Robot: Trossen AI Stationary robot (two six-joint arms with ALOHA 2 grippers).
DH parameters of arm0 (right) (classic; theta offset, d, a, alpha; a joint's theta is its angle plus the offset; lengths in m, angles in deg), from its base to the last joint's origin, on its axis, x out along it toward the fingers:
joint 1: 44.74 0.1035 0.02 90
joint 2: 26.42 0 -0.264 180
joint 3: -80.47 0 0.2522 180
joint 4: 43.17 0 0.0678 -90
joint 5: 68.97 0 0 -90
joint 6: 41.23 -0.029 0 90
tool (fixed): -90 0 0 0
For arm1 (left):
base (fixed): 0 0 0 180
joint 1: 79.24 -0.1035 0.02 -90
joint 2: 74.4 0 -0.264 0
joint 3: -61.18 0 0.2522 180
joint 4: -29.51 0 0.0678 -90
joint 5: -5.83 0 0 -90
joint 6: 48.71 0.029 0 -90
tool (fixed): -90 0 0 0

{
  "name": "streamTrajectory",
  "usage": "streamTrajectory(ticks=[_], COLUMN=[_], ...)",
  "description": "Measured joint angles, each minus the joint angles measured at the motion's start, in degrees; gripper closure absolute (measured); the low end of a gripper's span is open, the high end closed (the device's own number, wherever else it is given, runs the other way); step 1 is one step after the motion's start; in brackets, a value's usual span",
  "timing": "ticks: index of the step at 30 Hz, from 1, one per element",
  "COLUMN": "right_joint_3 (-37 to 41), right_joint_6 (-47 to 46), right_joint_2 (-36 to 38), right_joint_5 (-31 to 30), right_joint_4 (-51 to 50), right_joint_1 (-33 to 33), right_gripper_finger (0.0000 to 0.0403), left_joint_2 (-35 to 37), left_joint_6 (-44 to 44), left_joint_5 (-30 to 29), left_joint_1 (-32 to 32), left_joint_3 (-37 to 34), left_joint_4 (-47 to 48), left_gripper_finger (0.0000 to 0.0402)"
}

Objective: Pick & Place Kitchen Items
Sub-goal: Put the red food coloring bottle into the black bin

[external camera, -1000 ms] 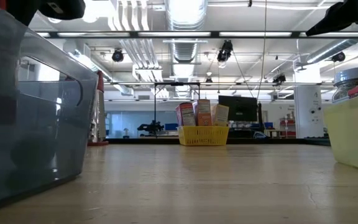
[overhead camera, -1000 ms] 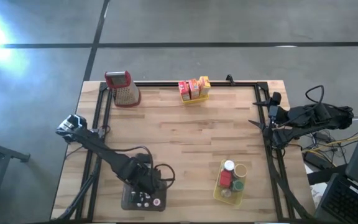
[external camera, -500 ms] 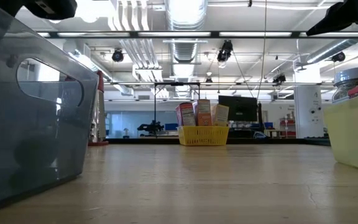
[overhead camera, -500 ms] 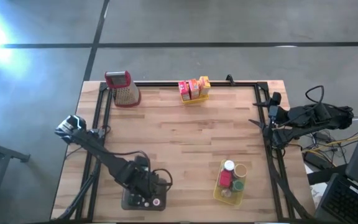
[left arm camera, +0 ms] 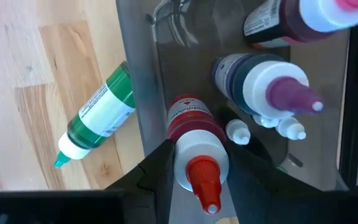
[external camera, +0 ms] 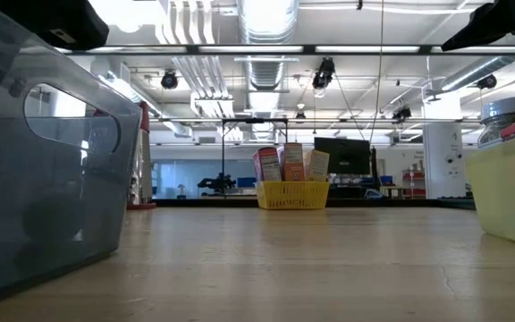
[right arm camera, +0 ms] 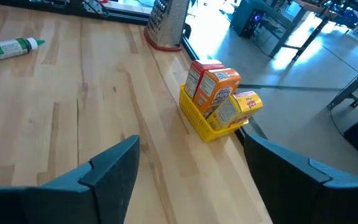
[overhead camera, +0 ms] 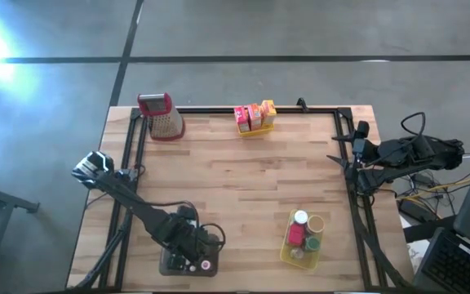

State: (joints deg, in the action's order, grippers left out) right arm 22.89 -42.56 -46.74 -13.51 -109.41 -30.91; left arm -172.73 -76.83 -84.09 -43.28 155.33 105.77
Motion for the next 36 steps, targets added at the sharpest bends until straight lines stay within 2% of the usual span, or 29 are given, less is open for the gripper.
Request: streamTrajectory(ticks=[13, 25, 36], right_joint_3=[0.00, 0.00, 0.00], right_joint_6=[0.01, -0.01, -0.03], right_joint_2=[0.00, 0.00, 0.00], right_joint_5=[0.00, 0.00, 0.00], right_joint_4=[-0.01, 0.00, -0.01], right_joint_1=[-0.01, 0.00, 0.01], right_gripper_finger=[0.0159, 0.0182, 0.0162], left_joint_2=[0.11, 0.11, 0.11], left_joint_6=[1.57, 6.72, 9.08], left_joint_5=[-0.22, -0.57, -1.46], left_joint_1=[-0.10, -0.11, -0.07], left_joint_3=[-2.79, -3.42, -3.72], left_joint_4=[-4.19, -4.51, -4.68], left_gripper_finger=[0.0275, 0.0251, 0.0248])
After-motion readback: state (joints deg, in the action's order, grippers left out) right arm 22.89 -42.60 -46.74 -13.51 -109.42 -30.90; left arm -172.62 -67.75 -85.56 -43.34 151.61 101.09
